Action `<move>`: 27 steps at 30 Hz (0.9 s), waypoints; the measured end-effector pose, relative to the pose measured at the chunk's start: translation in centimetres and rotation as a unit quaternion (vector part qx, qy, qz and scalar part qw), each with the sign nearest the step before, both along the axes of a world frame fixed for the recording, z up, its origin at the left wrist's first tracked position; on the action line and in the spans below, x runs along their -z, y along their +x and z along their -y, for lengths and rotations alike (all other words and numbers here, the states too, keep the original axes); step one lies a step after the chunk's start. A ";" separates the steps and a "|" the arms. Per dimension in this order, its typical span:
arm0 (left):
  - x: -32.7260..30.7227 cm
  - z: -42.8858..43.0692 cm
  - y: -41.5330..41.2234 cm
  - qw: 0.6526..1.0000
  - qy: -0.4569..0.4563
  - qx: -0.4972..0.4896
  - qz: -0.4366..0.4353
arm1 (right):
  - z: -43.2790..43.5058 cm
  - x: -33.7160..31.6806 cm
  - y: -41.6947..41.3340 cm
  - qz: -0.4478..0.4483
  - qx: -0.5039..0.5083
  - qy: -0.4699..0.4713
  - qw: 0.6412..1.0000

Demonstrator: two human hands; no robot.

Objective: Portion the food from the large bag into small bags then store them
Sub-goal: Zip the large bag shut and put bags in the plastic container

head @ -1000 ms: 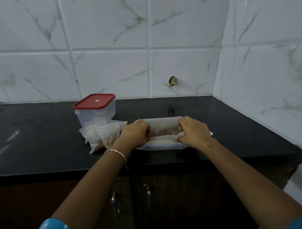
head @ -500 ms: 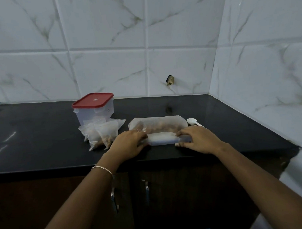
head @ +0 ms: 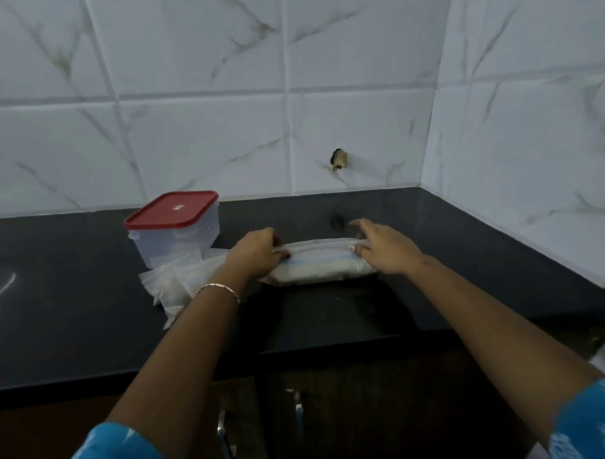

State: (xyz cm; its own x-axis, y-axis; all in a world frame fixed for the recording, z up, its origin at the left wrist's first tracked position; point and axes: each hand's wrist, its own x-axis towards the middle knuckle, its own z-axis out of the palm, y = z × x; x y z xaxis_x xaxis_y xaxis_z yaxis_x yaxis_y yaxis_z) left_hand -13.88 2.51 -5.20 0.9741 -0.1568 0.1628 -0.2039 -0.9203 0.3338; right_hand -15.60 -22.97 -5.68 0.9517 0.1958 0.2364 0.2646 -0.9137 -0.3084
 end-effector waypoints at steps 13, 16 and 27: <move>-2.6 0.6 10.5 0.996 0.042 -0.017 0.082 | -1.9 -1.6 10.8 0.120 0.077 -0.015 0.990; -2.6 1.2 13.1 0.993 0.040 -0.037 0.104 | -2.1 -1.7 13.6 0.141 0.084 -0.075 0.984; -0.4 1.8 16.1 0.985 0.153 -0.073 0.033 | -2.9 0.5 17.9 0.013 0.129 -0.047 0.991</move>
State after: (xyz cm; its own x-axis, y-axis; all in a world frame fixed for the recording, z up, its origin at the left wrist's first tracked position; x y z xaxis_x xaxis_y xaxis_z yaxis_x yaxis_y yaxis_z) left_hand 2.18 0.69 -4.78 0.9788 -0.0667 0.1937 -0.0731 -0.9970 0.0262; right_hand 2.34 -20.06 -6.14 0.9667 -0.0300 0.2543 0.0264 -0.9761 -0.2157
